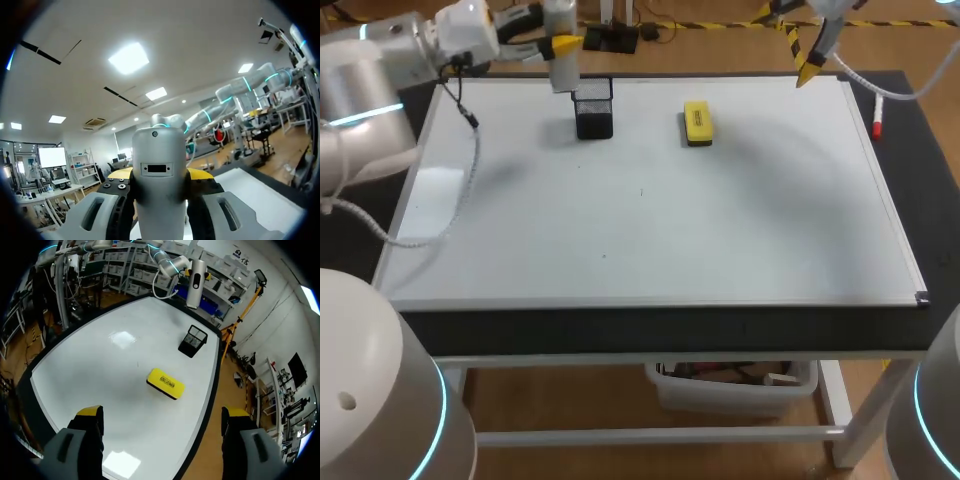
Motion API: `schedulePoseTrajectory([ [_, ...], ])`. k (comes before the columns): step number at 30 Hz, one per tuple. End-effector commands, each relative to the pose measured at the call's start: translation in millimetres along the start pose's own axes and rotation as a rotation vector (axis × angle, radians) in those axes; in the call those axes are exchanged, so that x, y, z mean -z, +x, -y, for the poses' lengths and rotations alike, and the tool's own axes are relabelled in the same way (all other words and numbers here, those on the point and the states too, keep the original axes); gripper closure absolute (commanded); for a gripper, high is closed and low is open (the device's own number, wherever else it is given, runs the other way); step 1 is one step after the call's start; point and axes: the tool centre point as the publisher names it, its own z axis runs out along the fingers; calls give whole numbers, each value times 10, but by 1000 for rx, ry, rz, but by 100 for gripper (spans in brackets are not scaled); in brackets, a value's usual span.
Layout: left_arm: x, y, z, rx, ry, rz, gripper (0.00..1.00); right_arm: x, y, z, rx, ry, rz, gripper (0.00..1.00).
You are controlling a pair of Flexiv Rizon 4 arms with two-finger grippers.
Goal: Pick up the inspection probe, press it on each red-marked spot on the whiteboard one by one, put down the probe, pick up the eraser, and wipe off all the red marks.
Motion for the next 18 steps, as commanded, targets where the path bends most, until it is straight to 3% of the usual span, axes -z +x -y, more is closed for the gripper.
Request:
schedulePoseTrajectory([
  [1,-176,-190,-176,4,23,-105,100,13,0,-3,2,4,-4,0],
  [18,-406,-367,-616,25,37,-154,100,13,0,-3,2,4,-4,0],
])
